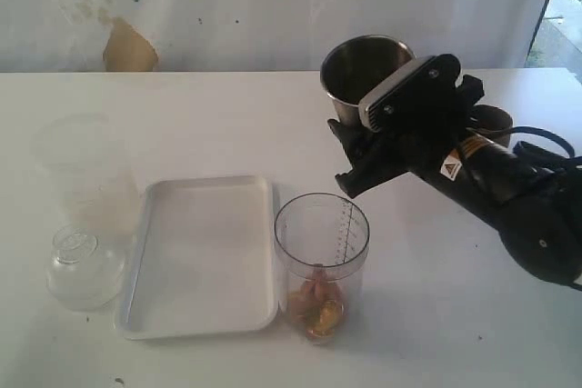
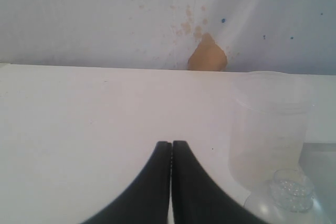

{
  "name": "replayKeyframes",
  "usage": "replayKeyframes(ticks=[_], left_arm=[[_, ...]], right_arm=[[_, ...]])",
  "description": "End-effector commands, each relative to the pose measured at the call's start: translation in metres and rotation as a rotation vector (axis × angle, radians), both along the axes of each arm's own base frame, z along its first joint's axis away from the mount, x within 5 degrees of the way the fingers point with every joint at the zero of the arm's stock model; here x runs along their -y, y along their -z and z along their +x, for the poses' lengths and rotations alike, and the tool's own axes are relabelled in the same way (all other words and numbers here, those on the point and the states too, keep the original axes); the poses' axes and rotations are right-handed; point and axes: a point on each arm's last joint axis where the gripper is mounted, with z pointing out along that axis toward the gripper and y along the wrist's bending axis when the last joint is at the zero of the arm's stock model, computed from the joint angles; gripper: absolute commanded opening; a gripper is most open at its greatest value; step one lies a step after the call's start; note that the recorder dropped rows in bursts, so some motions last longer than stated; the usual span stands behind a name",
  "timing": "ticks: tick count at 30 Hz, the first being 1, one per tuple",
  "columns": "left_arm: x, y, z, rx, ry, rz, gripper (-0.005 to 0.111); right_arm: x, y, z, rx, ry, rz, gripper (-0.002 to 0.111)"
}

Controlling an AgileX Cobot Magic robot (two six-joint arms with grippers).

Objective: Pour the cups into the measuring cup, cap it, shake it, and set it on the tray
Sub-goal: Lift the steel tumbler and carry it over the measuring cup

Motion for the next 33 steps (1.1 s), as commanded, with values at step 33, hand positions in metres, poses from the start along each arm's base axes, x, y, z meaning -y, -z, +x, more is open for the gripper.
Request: replayKeyframes(ticks=[33], left_arm=[[0.0, 0.001, 0.0, 0.008, 0.003, -0.003, 0.001]], right_arm=[[0.027, -0.003, 0.026, -0.055, -0.489, 0.074, 0.0]])
